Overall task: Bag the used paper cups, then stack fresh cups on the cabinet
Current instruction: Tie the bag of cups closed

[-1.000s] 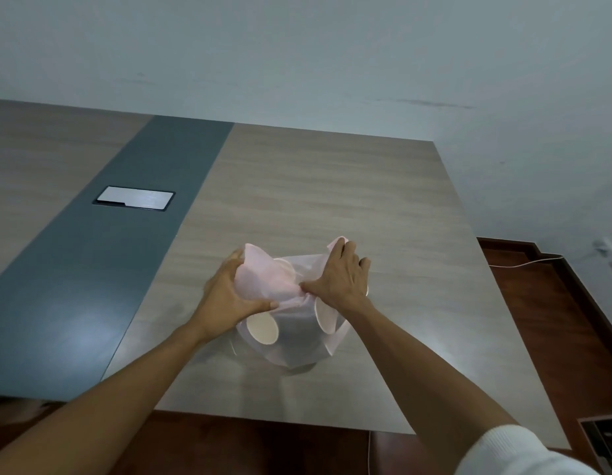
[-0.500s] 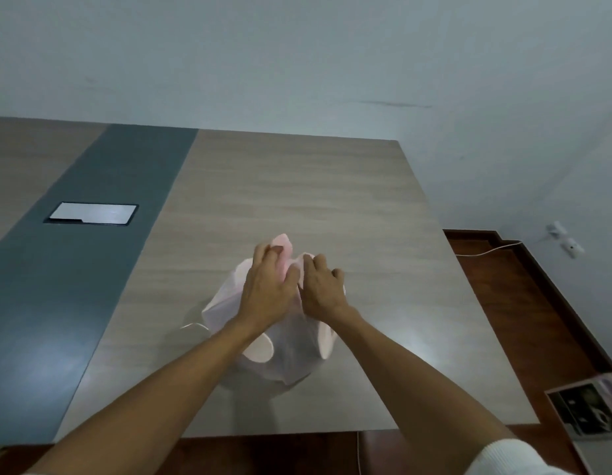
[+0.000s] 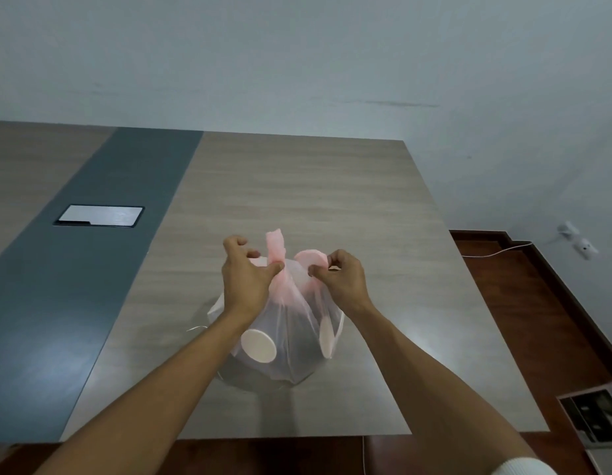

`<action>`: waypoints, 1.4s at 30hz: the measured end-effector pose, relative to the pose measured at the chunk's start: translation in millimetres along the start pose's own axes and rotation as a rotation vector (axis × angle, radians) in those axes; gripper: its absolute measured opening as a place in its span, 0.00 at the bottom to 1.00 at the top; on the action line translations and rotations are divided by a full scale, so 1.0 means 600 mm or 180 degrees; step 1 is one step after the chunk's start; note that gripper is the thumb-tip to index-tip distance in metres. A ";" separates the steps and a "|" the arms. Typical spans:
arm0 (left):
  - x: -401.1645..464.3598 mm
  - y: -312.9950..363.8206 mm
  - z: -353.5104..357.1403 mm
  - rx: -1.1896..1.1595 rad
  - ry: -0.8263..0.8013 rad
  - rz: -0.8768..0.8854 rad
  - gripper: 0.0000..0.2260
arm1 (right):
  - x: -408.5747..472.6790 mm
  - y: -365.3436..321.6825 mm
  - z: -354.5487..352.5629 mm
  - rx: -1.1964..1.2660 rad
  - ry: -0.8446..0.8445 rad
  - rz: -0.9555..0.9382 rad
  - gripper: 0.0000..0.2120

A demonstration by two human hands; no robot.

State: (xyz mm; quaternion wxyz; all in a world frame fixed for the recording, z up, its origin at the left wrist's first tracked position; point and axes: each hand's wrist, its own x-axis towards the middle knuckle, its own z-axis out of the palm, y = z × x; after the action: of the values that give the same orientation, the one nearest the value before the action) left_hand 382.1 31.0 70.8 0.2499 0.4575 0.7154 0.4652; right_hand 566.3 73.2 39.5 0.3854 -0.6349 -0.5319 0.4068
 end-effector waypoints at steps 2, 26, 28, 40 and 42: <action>0.010 -0.005 0.004 0.0074 0.0041 -0.0140 0.14 | -0.001 0.000 0.002 0.0138 -0.0081 -0.0010 0.13; -0.013 0.022 0.021 -0.1467 -0.1387 0.0040 0.07 | -0.024 -0.019 0.009 0.1751 -0.0502 0.0210 0.20; -0.008 0.027 0.016 -0.1483 -0.1598 0.0024 0.08 | -0.020 -0.024 0.010 0.1879 -0.0471 0.0180 0.21; 0.025 0.024 0.004 -0.2031 -0.1867 -0.0780 0.18 | -0.039 -0.053 0.007 0.1896 -0.1063 -0.0095 0.22; 0.025 0.023 0.004 -0.2044 -0.1764 -0.0870 0.13 | -0.035 -0.052 0.007 0.1857 -0.1189 -0.0017 0.23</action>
State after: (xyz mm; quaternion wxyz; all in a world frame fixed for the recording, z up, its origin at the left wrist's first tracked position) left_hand 383.3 47.5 83.1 0.6208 0.3654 0.4946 0.4863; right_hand 549.2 57.0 68.8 0.4477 -0.4111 -0.4563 0.6499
